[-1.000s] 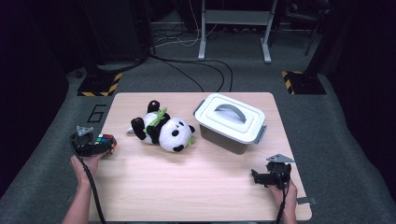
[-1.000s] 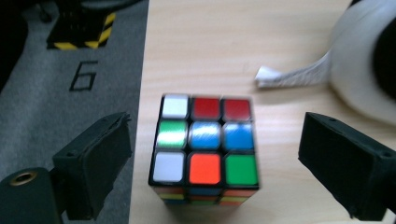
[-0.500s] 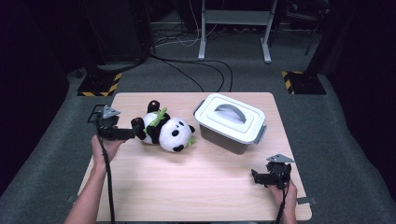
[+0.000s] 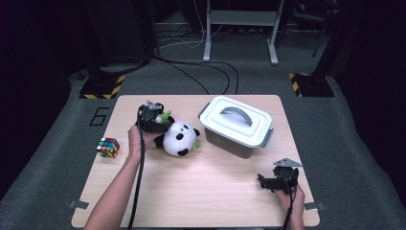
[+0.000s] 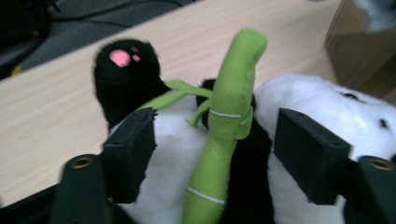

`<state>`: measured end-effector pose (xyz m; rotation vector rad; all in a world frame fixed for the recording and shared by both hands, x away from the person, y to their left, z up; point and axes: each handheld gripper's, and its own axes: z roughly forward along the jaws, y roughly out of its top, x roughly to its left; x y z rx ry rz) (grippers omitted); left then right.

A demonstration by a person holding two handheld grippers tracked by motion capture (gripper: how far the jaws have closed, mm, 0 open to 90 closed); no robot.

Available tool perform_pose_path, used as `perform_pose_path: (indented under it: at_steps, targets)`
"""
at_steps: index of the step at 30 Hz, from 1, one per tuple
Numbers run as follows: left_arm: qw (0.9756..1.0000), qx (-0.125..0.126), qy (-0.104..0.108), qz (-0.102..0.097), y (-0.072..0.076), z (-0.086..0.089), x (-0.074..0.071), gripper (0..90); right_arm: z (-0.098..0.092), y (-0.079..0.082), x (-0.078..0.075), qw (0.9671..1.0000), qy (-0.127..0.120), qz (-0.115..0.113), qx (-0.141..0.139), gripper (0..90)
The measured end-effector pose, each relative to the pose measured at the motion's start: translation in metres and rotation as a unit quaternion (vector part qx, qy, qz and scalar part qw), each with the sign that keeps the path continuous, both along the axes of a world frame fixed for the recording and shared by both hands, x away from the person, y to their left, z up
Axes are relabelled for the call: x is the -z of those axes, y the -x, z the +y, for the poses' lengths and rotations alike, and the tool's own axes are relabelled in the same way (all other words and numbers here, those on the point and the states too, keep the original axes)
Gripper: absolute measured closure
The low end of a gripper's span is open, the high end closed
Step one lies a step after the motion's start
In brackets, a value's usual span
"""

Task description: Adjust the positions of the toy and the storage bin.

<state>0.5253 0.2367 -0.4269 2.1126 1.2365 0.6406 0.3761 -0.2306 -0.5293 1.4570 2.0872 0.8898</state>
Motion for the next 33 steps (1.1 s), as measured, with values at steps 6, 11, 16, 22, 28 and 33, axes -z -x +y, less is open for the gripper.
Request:
perform_pose_path:
  at_steps: [6,11,16,22,28,33]
  targets:
    - [0.9997,-0.017,0.007,-0.016,0.0,-0.002,0.009,65.1,0.0,0.0,0.0,1.0,0.0,0.0,0.0,0.0]
    - [0.9995,-0.001,0.009,-0.029,0.004,0.002,0.006,75.2,0.0,0.0,0.0,1.0,0.0,0.0,0.0,0.0]
    - [0.9985,0.027,0.034,-0.034,0.014,0.015,0.001,76.7,0.0,0.0,0.0,1.0,0.0,0.0,0.0,0.1]
    - [0.9961,0.053,0.048,-0.052,0.033,0.031,-0.01,76.9,0.0,0.0,0.0,1.0,0.0,-0.001,0.001,0.3]
    - [0.9934,0.071,0.067,-0.06,0.053,0.048,-0.019,76.8,0.0,0.0,0.0,1.0,0.0,-0.001,0.002,0.3]
    - [0.9916,0.092,0.062,-0.068,0.068,0.057,-0.02,76.8,0.0,0.0,0.0,1.0,0.0,-0.001,0.002,0.4]
